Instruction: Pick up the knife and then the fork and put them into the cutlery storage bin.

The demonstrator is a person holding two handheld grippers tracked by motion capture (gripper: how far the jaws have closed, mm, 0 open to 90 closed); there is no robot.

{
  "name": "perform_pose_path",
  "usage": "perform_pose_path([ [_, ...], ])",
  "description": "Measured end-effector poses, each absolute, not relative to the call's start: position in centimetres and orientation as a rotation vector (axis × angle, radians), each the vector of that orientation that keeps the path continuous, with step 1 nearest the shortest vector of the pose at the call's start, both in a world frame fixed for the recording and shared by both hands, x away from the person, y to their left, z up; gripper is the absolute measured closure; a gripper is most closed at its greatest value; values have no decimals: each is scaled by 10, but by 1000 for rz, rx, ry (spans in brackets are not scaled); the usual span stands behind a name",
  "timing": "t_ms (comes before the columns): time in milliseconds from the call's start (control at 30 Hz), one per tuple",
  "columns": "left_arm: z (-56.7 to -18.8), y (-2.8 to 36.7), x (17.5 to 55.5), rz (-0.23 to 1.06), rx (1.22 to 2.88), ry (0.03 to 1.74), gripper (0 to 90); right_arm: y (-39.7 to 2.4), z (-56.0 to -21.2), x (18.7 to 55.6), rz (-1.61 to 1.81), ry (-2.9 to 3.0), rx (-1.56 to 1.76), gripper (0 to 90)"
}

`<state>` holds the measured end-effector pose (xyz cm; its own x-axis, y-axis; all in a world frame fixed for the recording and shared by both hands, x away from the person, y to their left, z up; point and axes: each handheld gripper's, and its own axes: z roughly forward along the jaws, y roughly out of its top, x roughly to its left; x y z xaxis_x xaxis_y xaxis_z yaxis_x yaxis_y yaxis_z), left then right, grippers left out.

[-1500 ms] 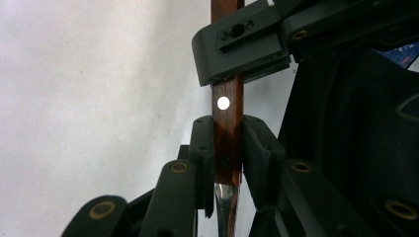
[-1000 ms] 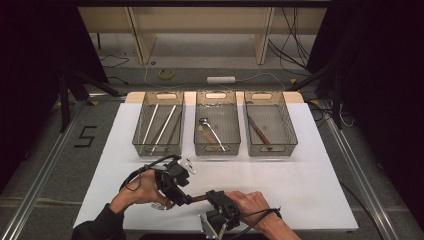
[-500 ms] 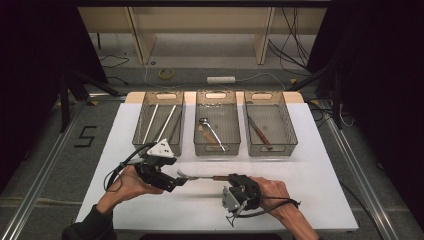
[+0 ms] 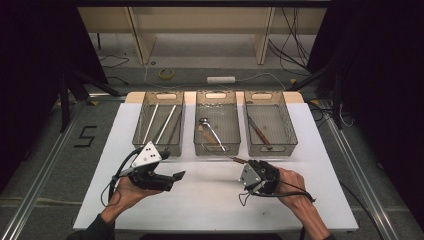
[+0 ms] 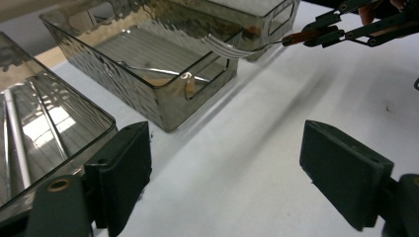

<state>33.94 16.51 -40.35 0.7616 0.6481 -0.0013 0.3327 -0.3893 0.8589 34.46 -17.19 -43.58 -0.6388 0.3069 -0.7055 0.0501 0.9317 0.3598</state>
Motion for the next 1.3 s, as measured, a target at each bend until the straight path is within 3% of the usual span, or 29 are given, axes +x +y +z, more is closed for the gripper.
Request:
perform_pose_path([
  [367,-420,175,329,467,1932,792,179,-184,-420,364,503,2271,471,816],
  [867,-424,175,322,418,1883,815,157,-223,-391,414,674,2278,880,815],
  [1300,-425,176,321,433,1888,819,157,-240,-390,463,685,2277,1145,814],
])
